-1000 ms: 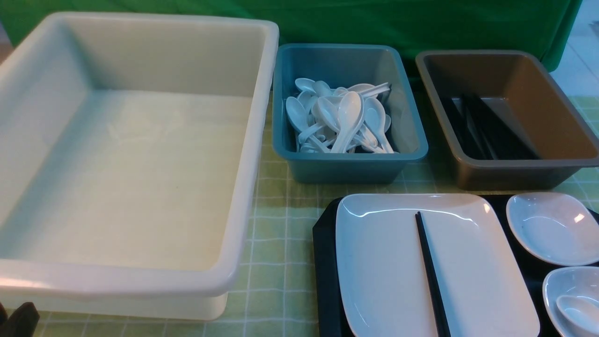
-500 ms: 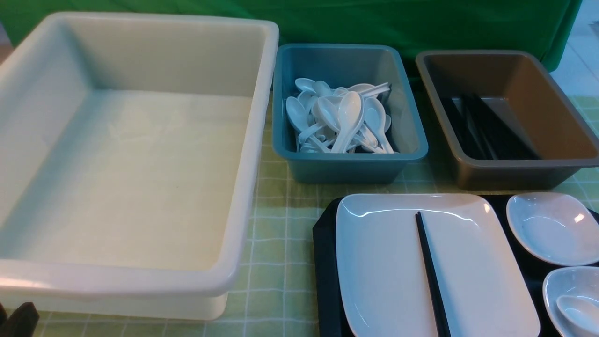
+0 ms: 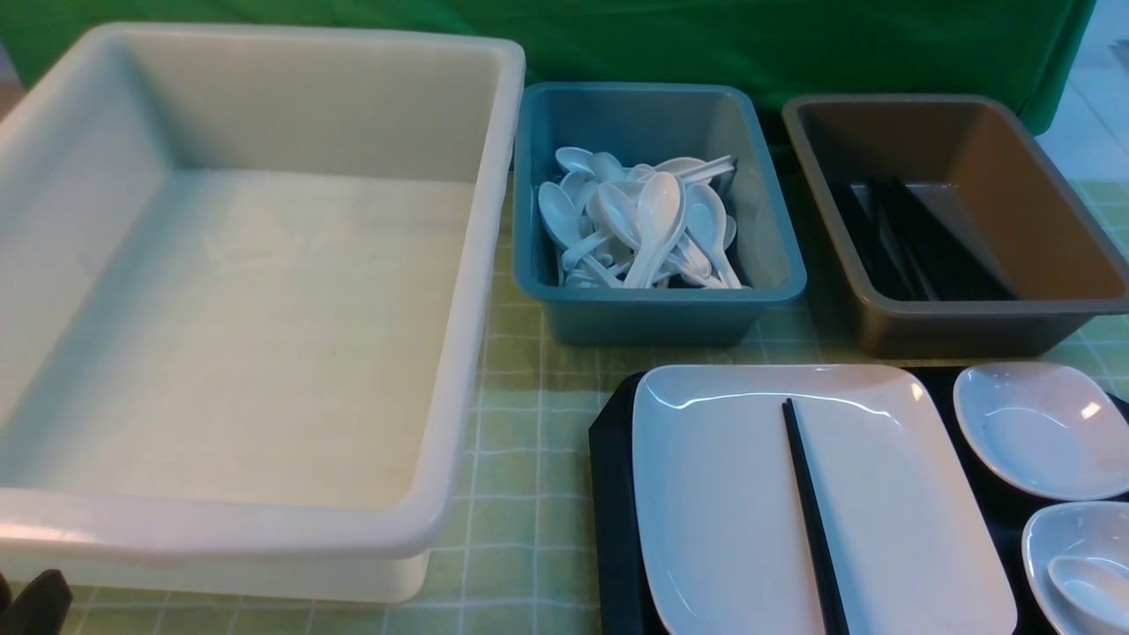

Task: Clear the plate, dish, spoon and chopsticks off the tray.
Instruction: Use the right arm to grab a soup spoon from the plate

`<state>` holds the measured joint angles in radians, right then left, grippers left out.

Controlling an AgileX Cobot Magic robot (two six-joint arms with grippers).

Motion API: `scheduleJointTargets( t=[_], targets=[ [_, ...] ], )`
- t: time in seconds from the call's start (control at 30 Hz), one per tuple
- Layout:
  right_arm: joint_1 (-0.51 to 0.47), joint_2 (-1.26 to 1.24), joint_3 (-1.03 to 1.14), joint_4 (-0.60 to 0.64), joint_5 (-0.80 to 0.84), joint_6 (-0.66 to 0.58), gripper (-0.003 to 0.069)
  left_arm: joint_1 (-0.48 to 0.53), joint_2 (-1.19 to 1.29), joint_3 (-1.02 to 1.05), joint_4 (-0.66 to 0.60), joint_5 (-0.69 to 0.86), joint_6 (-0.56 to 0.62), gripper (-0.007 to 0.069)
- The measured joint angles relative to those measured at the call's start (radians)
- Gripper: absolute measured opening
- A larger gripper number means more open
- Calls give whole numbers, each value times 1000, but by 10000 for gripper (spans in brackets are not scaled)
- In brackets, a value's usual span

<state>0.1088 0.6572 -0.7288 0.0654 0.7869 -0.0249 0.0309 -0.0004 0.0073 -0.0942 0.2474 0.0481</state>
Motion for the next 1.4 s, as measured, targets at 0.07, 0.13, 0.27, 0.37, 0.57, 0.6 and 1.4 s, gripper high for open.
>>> scheduleJointTargets(
  t=[0.07, 0.13, 0.27, 0.37, 0.57, 0.6, 1.4],
  targets=[
    [0, 140, -45, -93, 169, -4, 27, 0, 0, 0, 0, 0, 0, 223],
    [0, 238, -63, -161, 241, -5, 47, 0, 0, 0, 0, 0, 0, 223],
    [0, 514, -83, -229, 294, -28, 178, 0, 0, 0, 2, -1, 0, 223],
    [0, 610, -84, -234, 290, -39, 273, 0, 0, 0, 2, -1, 0, 223],
    [0, 786, -85, -272, 236, -92, 409, 0, 0, 0, 3, -1, 0, 223],
    [0, 790, -85, -275, 232, -94, 409, 0, 0, 0, 3, -1, 0, 223],
    [0, 990, -115, -355, 164, -225, 224, 0, 0, 0, 3, -2, 0, 223]
  ],
)
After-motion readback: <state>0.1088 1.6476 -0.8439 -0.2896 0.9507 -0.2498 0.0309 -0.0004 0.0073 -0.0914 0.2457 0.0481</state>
